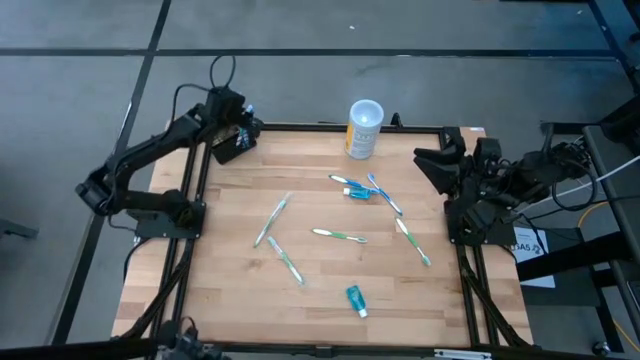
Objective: Pick & Place toothbrushing station
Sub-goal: Put the blue toothbrush into the right section of the black organizer
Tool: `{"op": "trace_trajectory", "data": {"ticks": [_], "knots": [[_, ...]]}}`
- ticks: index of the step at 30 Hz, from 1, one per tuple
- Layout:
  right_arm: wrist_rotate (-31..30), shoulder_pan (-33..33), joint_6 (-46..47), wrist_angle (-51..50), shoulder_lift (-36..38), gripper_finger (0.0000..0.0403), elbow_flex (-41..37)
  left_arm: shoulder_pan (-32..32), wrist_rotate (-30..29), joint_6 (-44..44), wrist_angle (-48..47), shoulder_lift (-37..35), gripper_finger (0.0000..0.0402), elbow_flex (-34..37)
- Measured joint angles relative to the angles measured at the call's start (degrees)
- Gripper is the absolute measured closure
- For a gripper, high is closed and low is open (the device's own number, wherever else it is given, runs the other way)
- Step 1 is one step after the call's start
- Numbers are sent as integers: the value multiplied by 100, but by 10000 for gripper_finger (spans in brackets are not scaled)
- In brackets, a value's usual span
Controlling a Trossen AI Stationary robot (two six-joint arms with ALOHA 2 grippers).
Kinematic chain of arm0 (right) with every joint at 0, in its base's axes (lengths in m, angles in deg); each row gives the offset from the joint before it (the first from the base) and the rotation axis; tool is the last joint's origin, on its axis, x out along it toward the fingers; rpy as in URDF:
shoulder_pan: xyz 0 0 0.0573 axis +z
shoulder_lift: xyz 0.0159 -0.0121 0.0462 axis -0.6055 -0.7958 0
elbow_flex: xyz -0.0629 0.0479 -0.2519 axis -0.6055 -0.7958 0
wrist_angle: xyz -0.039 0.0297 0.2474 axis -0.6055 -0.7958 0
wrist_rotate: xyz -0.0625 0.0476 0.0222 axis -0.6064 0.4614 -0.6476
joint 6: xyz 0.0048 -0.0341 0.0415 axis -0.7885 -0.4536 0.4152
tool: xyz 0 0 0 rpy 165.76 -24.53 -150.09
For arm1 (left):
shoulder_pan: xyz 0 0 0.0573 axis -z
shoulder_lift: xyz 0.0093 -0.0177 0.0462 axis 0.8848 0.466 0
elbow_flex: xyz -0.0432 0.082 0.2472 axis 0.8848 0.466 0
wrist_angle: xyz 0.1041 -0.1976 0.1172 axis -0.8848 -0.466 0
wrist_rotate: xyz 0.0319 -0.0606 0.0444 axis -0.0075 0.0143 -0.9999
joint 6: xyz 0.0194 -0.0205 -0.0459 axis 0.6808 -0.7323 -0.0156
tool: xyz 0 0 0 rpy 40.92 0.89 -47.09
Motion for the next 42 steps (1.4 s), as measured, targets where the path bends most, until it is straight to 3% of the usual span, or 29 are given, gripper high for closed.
{"op": "trace_trajectory", "data": {"ticks": [6, 18, 24, 33, 42], "knots": [[164, 0, -458, 617, 0, 273, 0, -209, 203, -202, -1055, 725, 205, -1219], [314, -2, -946, 956, -16, 273, 0, -336, 670, 754, -4059, 2037, 229, -3527], [455, -1, -1155, 1123, -31, 273, 0, -380, 299, 1386, -4710, 2570, 227, -3792], [448, 0, -1235, 1202, -33, 273, 0, -389, 411, 1657, -4026, 2809, 212, -3803], [429, -2, -1376, 1362, -33, 273, 0, -450, 413, 1703, -4013, 3031, 215, -3803]]}}
